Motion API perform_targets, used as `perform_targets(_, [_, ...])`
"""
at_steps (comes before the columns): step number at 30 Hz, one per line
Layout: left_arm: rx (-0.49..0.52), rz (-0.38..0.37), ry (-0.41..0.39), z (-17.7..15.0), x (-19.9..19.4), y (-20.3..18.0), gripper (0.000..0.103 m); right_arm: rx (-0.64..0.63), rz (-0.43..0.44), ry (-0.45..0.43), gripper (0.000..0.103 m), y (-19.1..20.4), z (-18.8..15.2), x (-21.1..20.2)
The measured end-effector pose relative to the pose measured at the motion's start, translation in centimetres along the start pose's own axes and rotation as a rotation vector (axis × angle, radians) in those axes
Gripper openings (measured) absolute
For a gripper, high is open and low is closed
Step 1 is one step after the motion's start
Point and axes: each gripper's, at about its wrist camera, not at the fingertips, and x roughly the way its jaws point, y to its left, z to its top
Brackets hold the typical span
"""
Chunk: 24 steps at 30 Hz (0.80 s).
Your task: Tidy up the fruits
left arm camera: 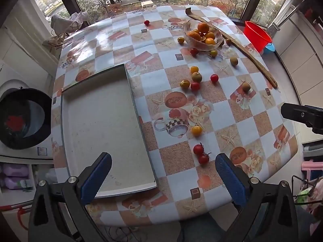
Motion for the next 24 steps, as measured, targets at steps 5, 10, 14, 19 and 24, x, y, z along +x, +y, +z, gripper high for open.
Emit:
perform_targets(5, [-0.055, 0.016, -0.01, -0.1, -0.5, -0.1, 0.103, -0.032, 0.004, 0.002, 0.103, -0.2, 0.7, 0.5])
perform_targets(10, [-0.109, 0.035, -0.009, 0.4, -0.6, -0.7, 0.103, -0.092, 0.01, -0.008, 0.103, -1.2, 2.1, -0.3])
perform_targets(14, [-0.136, 0.044, -0.021, 0.4, -0.8, -1.4, 0.103, -0.122, 0.009, 0.024, 0.103, -1.8, 2.8, -0.3])
perform_targets(19, [-0.147, 0.057, -0.004, 0.1, -0.6, -1.6, 0.103, -0.12, 0.018, 0.048, 0.103, -2.6, 2.6, 0.4])
perform_targets(24, [-0.157, 0.067, 0.009, 0.0, -0.4, -1.4, 0.103, -0.091, 0.044, 0.07, 0.103, -3.1, 2.4, 1.2])
